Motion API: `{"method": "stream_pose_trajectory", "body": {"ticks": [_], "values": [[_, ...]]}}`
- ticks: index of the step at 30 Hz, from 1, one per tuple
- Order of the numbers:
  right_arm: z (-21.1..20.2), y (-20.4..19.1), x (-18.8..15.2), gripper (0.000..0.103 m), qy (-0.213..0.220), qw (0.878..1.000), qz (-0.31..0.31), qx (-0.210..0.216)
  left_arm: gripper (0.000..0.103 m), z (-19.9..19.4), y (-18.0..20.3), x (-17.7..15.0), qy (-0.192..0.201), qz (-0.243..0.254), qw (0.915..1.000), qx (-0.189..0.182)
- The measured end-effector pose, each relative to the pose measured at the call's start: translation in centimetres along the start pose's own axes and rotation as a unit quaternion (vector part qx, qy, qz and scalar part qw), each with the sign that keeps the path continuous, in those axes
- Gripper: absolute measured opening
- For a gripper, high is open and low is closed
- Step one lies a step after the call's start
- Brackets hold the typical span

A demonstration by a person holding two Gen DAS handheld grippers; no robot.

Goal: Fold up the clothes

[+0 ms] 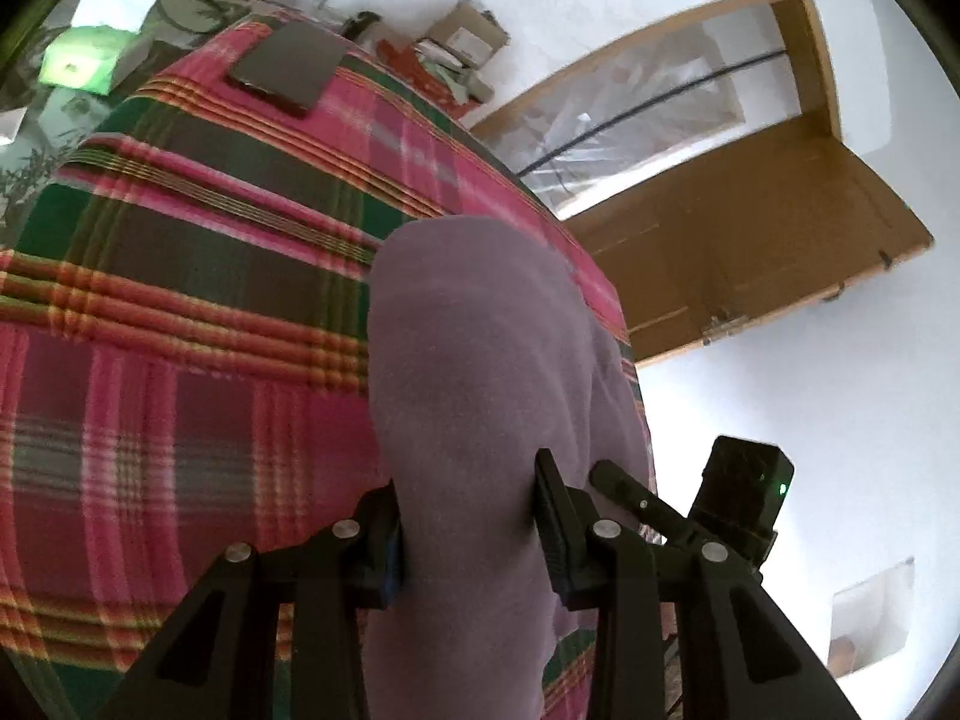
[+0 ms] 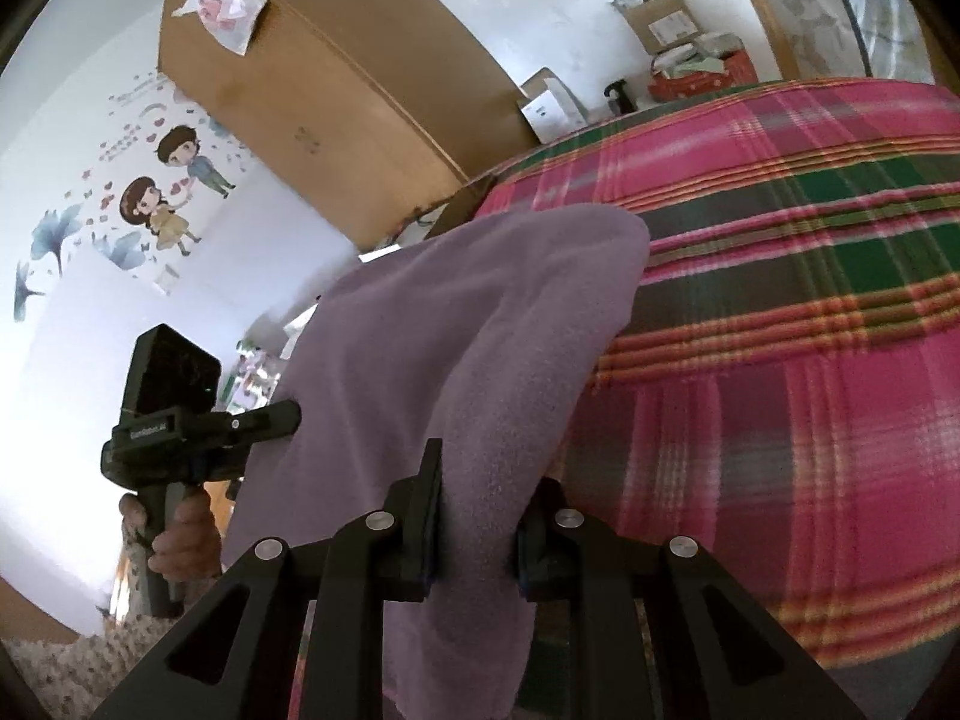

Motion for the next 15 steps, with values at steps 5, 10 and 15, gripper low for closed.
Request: {"method": "stream_pose_trajectory", "body": {"ticks": [5,10,15], "values": [[1.6,0.0,1.8,0.019,0.008,1.0,0.0,-0.009,0.037,-0.2,-1.2,2.1,0.006,-0.005,0.9999,0.01],[3.2,0.2,3.2,0.019,0.012,1.0,0.0,-0.023,0.038,-0.2,-3.5,3.3,0.005,-0.022,0.9997,0.011],[4.6,0.6,4.3,0.019,0.016,0.999,0.003,-0.036,0.038,0.5,-6.2,4.0,0.002,-0.047,0.9989,0.0]]}}
Point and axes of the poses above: each gripper's, at about its wrist camera, not at the fingertips, and z roughly the way its jaws point, y to its right, x to its top, the point moved 6 cm from there along z, roughly the way its jaws point, and after that the axes turned 15 degrees about -y, right-handed, at the moved point
